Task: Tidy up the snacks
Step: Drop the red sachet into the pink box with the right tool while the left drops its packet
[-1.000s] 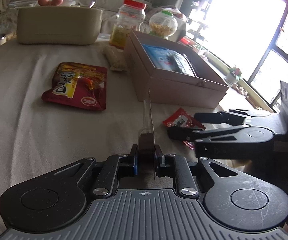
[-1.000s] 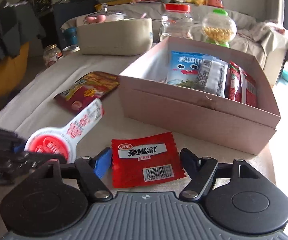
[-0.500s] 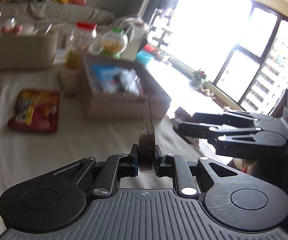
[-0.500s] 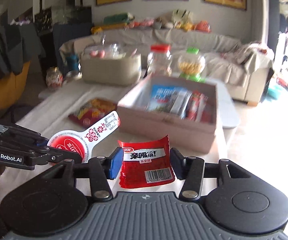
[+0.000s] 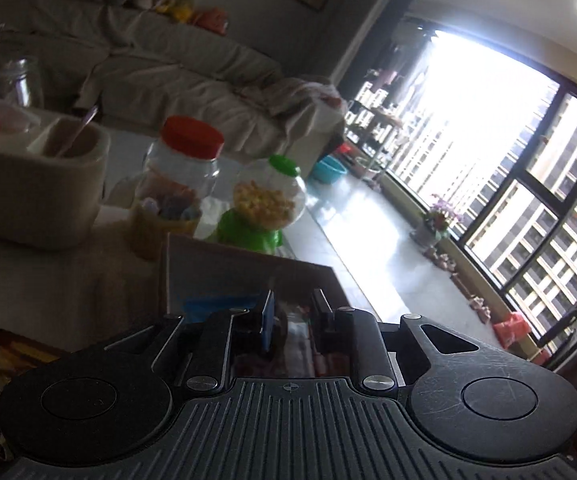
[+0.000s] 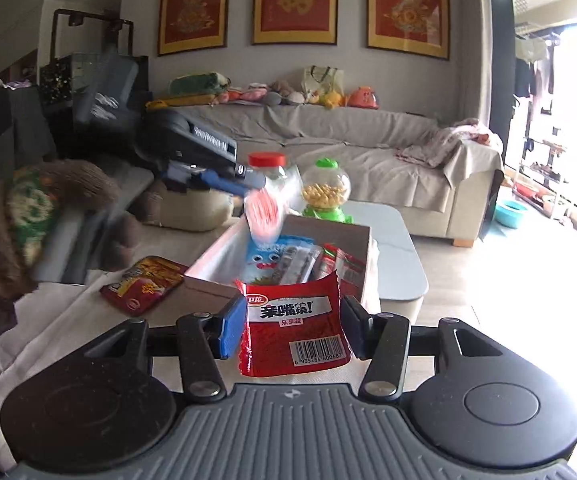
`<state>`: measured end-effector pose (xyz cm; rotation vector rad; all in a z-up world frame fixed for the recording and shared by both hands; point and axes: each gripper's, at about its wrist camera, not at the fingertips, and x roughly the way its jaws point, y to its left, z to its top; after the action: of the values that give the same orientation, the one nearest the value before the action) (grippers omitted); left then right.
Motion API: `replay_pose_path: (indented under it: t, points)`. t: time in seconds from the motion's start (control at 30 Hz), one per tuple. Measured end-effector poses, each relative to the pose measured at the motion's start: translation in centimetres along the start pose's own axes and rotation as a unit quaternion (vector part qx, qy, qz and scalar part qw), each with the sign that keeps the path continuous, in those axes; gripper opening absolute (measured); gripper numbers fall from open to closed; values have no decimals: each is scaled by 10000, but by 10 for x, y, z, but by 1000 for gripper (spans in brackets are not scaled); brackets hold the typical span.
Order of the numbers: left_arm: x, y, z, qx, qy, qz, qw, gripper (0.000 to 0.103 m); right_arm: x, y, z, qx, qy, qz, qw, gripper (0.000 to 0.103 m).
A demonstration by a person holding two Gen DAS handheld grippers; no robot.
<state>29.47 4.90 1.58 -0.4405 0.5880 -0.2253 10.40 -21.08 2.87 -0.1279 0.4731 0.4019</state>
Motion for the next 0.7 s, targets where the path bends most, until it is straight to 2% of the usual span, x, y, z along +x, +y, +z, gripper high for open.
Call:
replay_pose_path:
  t: [0.13, 0.27, 0.43, 0.5, 0.57, 0.63, 0.7]
  points:
    - [-6, 26, -13, -213, 61, 92, 9997, 22, 13, -8, 2, 133, 90, -24, 9999, 51]
    - [-37, 36, -39, 7, 150, 63, 9999, 23, 40, -12, 18, 236, 192, 17, 9995, 51]
    - [-75, 40, -72, 281, 286, -93, 9992, 23, 98, -4, 67, 142, 272, 28, 9995, 51]
    - [-84, 45, -80, 251, 391, -97, 9989, 23, 125, -1, 90, 151, 248, 79, 9995, 56]
    - [-89, 51, -85, 161, 548, 6, 9984, 23, 152, -2, 112, 302, 349, 175, 9988, 71]
    - [-94, 63, -88, -13, 736, 238, 9970, 23, 172, -3, 127, 538, 540, 205, 9969, 71]
    - [-98, 77, -90, -132, 737, 487, 9960, 22, 184, 1, 135, 651, 662, 294, 9952, 71]
